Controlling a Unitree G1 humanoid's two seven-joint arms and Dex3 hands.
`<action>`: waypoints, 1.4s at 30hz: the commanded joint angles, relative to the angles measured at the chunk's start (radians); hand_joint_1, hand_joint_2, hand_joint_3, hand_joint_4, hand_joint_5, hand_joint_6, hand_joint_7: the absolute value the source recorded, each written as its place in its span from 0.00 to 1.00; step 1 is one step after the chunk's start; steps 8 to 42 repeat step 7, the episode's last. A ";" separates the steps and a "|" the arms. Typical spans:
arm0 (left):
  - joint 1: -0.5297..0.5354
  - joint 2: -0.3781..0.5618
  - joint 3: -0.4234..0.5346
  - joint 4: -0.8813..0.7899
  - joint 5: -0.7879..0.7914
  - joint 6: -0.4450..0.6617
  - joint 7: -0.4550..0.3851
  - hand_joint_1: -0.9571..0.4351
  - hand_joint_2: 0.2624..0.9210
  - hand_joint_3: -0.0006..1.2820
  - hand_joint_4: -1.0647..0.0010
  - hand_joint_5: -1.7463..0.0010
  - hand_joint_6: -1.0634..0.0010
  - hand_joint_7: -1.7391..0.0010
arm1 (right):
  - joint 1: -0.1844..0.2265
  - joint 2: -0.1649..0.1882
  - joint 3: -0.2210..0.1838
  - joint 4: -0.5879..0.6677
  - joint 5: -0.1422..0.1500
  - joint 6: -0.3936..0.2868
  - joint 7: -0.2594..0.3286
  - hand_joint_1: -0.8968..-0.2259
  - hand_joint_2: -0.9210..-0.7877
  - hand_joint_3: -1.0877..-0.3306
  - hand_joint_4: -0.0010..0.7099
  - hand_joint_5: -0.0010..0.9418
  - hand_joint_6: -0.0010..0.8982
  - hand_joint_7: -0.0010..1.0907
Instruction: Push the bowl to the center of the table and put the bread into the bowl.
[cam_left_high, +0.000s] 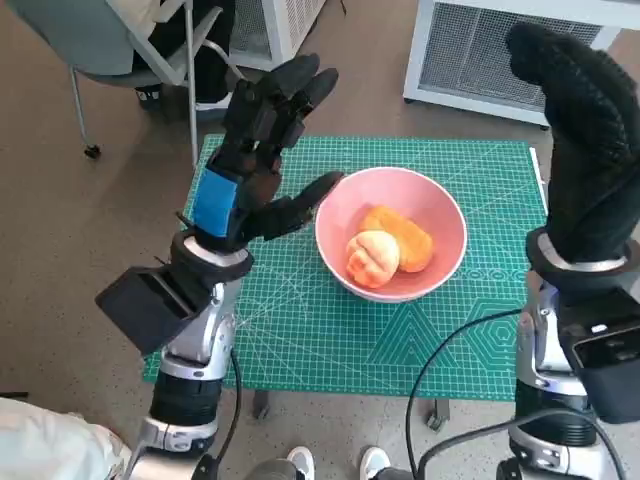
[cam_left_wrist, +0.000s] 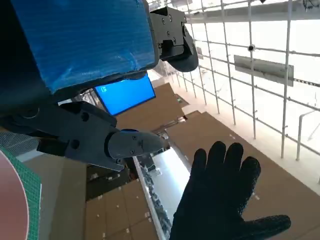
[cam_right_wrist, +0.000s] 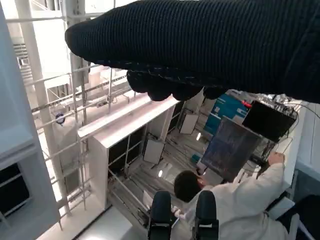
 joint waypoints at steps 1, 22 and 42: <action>0.012 -0.020 0.008 -0.012 -0.009 -0.028 0.017 0.45 1.00 0.28 0.95 0.66 1.00 0.56 | 0.012 0.006 0.010 0.015 0.010 0.017 0.014 0.52 0.00 0.56 0.54 0.01 0.07 0.62; 0.010 -0.034 0.016 -0.011 -0.016 -0.040 0.029 0.45 1.00 0.29 0.97 0.63 1.00 0.55 | 0.013 0.011 0.017 0.026 0.033 0.019 0.033 0.52 0.00 0.56 0.55 0.01 0.07 0.62; 0.010 -0.034 0.016 -0.011 -0.016 -0.040 0.029 0.45 1.00 0.29 0.97 0.63 1.00 0.55 | 0.013 0.011 0.017 0.026 0.033 0.019 0.033 0.52 0.00 0.56 0.55 0.01 0.07 0.62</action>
